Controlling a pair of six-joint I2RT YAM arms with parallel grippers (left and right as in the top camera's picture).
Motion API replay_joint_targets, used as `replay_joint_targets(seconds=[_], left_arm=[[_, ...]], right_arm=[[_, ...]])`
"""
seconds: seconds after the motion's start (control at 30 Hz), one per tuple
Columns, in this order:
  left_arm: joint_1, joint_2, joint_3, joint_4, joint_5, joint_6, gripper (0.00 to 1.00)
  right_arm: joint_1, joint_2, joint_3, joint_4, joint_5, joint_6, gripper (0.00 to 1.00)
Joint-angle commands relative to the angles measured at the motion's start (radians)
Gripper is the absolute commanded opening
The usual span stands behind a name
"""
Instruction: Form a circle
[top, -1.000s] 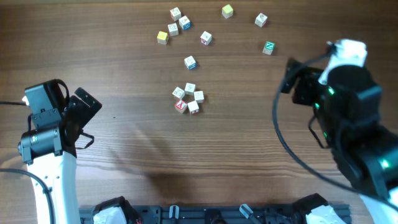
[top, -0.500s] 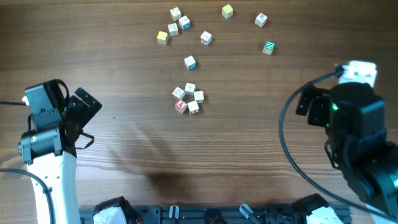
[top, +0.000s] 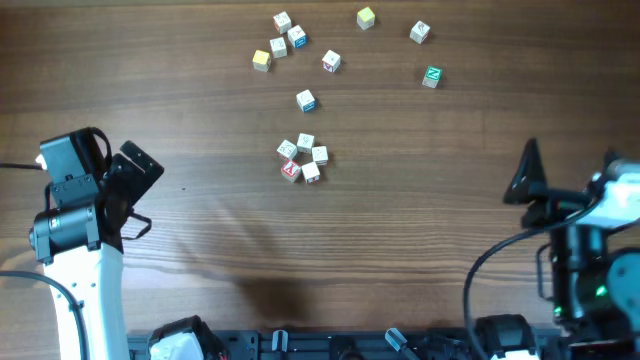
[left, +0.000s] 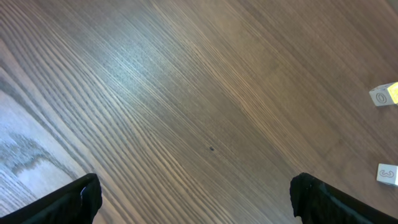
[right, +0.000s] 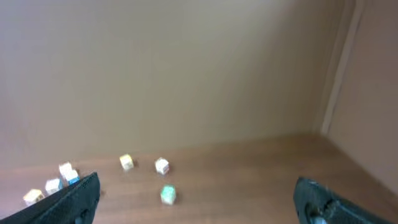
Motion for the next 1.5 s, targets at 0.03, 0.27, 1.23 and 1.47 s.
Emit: replay_joint_targets(seconds=[0.03, 0.27, 1.23, 1.47], left_arm=[[0.005, -0.001, 0.0, 0.002, 0.009, -0.009, 1.0], [0.005, -0.001, 0.0, 0.002, 0.009, -0.009, 1.0], [0.005, -0.001, 0.0, 0.002, 0.009, -0.009, 1.0], [0.005, -0.001, 0.0, 0.002, 0.009, -0.009, 1.0]], right_arm=[[-0.075, -0.215, -0.259, 0.183, -0.11, 0.111, 1.0], [-0.127, -0.35, -0.582, 0.448, -0.133, 0.217, 1.0], [-0.126, -0.418, -0.795, 0.412, -0.106, 0.158, 1.0], [-0.127, -0.417, -0.795, 0.412, -0.106, 0.159, 1.0]])
